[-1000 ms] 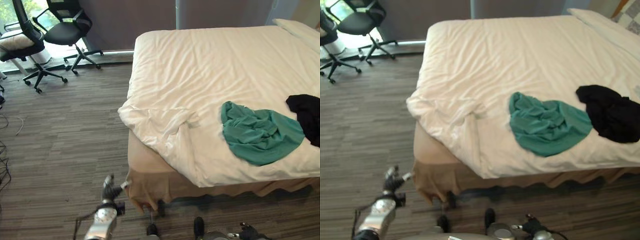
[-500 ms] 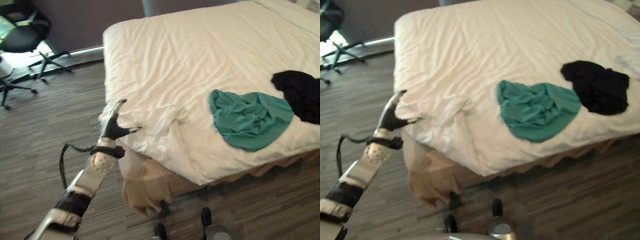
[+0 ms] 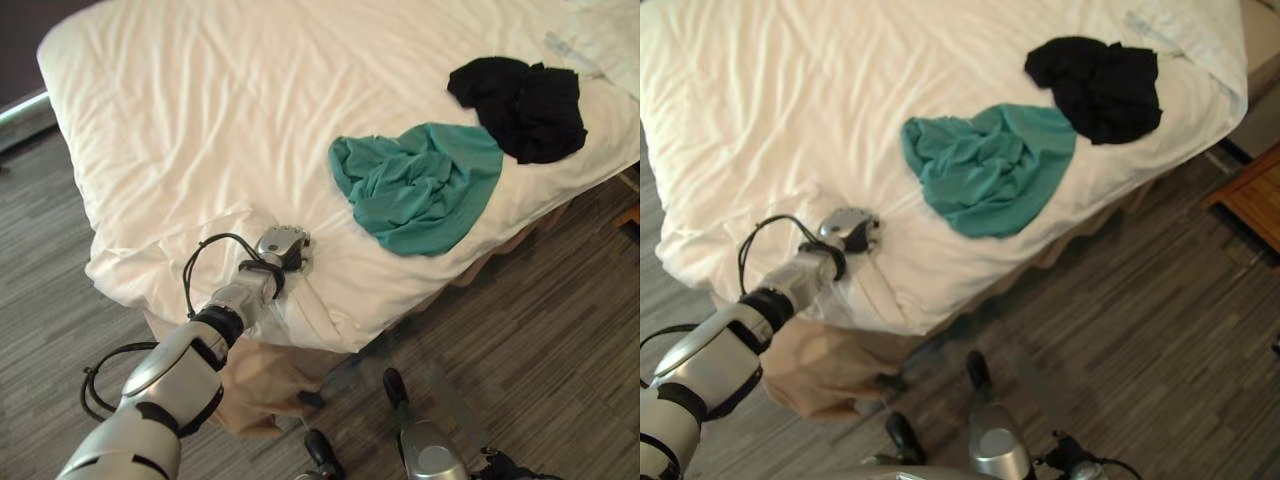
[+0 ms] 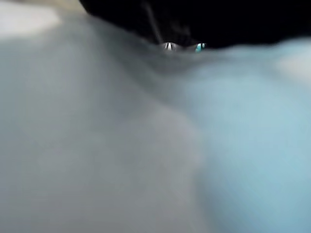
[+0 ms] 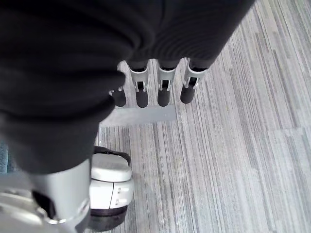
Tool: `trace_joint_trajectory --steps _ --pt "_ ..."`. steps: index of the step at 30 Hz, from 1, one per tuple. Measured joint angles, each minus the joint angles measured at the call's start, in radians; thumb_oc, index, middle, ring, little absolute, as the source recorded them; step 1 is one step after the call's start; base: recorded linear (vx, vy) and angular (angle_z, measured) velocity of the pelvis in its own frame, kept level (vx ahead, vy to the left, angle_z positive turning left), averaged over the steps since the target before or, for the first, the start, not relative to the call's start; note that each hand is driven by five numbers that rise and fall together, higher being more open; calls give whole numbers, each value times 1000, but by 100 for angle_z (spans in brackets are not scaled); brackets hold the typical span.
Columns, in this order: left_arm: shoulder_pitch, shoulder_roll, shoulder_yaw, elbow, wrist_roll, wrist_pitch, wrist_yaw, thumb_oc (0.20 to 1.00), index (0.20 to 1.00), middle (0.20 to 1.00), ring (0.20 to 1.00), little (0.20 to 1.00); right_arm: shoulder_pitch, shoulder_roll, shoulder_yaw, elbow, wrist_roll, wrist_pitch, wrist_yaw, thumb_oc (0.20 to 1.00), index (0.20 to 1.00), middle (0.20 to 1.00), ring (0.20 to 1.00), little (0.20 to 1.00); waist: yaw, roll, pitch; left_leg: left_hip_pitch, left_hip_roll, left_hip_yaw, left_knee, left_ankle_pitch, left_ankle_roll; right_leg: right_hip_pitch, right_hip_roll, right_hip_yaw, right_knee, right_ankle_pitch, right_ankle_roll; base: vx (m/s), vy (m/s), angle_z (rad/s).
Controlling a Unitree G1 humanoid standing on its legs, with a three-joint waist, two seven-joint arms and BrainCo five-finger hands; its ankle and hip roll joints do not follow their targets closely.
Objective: Tidy up the quilt and then pick up the clothes from the bed and put them into the laundry hamper.
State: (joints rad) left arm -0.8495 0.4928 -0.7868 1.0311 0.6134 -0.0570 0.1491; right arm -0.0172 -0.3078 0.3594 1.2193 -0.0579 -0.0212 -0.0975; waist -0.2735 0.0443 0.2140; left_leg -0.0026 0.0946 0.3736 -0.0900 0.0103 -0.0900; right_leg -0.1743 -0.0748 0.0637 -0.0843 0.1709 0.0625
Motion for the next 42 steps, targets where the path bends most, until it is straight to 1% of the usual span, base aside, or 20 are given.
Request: trace_joint_trajectory --steps 6,8,9,12,13,16,18,20,21,22,24,25,27,29,30,31,34,35,38,42 --pt "143 28 159 -71 -50 -21 0 200 200 200 200 200 -5 -39 -29 14 28 8 11 1000 1000 1000 1000 1000 21 1 -6 69 22 -30 0 -25 -8 88 13 -42 -5 -43 -15 34 -17 11" --pt "290 113 247 -230 -101 -13 -9 200 200 200 200 200 -3 -50 -72 4 28 18 12 1000 1000 1000 1000 1000 37 3 -7 77 33 -60 0 -18 -14 113 21 -73 0 -39 -23 4 -22 36" --pt "437 177 365 -389 -131 -9 -17 200 200 200 200 200 16 -56 -99 -15 29 22 10 1000 1000 1000 1000 1000 46 1 -10 95 43 -74 0 -15 -18 130 28 -85 0 -41 -27 -4 -6 33" --pt "612 191 517 -444 -184 -7 -20 200 200 200 200 200 34 -72 -142 -28 39 27 10 1000 1000 1000 1000 1000 111 2 -19 111 49 -99 0 -11 -27 162 31 -111 -5 -53 -33 2 10 32" --pt "719 179 564 -387 -215 -8 -24 200 200 200 200 200 6 -78 -159 -35 44 32 12 1000 1000 1000 1000 1000 159 0 -31 111 46 -112 0 -11 -26 169 27 -123 -5 -56 -30 -11 31 23" --pt "832 104 589 -178 -247 10 -34 200 200 200 200 200 -44 -89 -163 -80 77 33 14 1000 1000 1000 1000 1000 186 -16 -52 110 34 -133 0 -13 -22 180 14 -139 -5 -63 -22 5 46 23" --pt "895 42 616 45 -258 47 -37 222 222 222 222 222 -61 -106 -191 -196 109 32 12 1000 1000 1000 1000 1000 179 -32 -67 110 27 -140 1 -16 -16 183 7 -143 -6 -64 -21 15 48 12" --pt "983 23 615 113 -258 63 -40 209 209 209 209 209 -62 -131 -211 -302 113 31 7 1000 1000 1000 1000 1000 193 -52 -81 105 23 -140 0 -17 -14 179 2 -143 -6 -64 -21 13 69 4" --pt "1044 -37 669 173 -261 62 -31 611 611 611 611 611 -26 -184 -243 -512 110 46 -1 1000 1000 1000 1000 1000 192 -52 -86 107 17 -138 1 -21 -10 181 -5 -142 -6 -66 -17 17 43 0" --pt "1081 -80 675 207 -267 68 -31 931 931 931 931 931 -22 -215 -262 -605 105 37 -17 1000 1000 1000 1000 1000 197 -49 -90 104 13 -138 0 -23 -7 184 -9 -144 -6 -67 -15 17 57 7" --pt "1147 -158 680 272 -279 81 -40 947 947 947 947 947 -28 -298 -310 -780 97 14 -69 1000 1000 1000 1000 1000 202 -51 -101 113 6 -146 0 -29 4 199 -17 -151 -6 -71 -7 -3 19 15" --pt "1162 -182 674 282 -279 82 -40 1000 1000 1000 1000 1000 -46 -321 -311 -829 95 16 -80 1000 1000 1000 1000 1000 207 -52 -107 111 5 -151 0 -29 5 200 -19 -155 -6 -72 -6 -6 -5 13" --pt "1182 -210 662 294 -279 87 -50 1000 1000 1000 1000 1000 -100 -335 -310 -860 84 -17 -101 1000 1000 1000 1000 1000 211 -59 -115 104 4 -165 0 -23 9 199 -20 -166 -6 -72 -6 -2 -5 17" --pt "1157 -225 644 299 -278 85 -67 1000 1000 1000 1000 1000 -189 -330 -267 -864 59 -31 -112 1000 1000 1000 1000 1000 248 -65 -124 89 6 -175 0 -14 8 198 -22 -185 -6 -79 -2 -23 -9 16" --pt "1155 -228 615 302 -277 85 -64 1000 1000 1000 1000 1000 -279 -301 -218 -872 60 -6 -113 551 551 551 551 551 245 -67 -124 90 4 -172 0 -17 4 191 -20 -181 -6 -77 2 -87 -19 -4" --pt "1143 -236 584 299 -276 86 -70 1000 1000 1000 1000 1000 -374 -281 -122 -927 60 -13 -117 200 200 200 200 200 246 -62 -122 82 5 -172 1 -14 3 182 -20 -175 -6 -74 6 -231 -40 -1" --pt "1066 -203 542 221 -273 77 -69 1000 1000 1000 1000 1000 -618 -205 45 -900 63 -64 -115 200 200 200 200 200 272 -74 -104 -1 9 -200 7 28 5 117 -14 -194 -5 -55 8 -248 -51 26" --pt "998 -162 496 158 -277 64 -54 1000 1000 1000 1000 1000 -776 -174 118 -826 69 -70 -115 200 200 200 200 200 303 -89 -61 -64 10 -212 8 52 6 55 -13 -196 0 -32 8 -215 -44 23" --pt "845 -108 446 73 -310 37 -1 1000 1000 1000 1000 1000 -966 -103 128 -709 110 -72 -128 200 200 200 200 200 332 -97 51 -172 11 -244 9 99 -2 -36 -13 -224 1 3 -6 -179 -22 34" --pt "707 -65 389 -6 -377 -7 58 1000 1000 1000 1000 1000 -1009 -38 135 -649 160 -65 -150 200 200 200 200 200 359 -97 170 -311 16 -276 85 101 -8 -121 -10 -236 6 11 -6 -140 -19 29"
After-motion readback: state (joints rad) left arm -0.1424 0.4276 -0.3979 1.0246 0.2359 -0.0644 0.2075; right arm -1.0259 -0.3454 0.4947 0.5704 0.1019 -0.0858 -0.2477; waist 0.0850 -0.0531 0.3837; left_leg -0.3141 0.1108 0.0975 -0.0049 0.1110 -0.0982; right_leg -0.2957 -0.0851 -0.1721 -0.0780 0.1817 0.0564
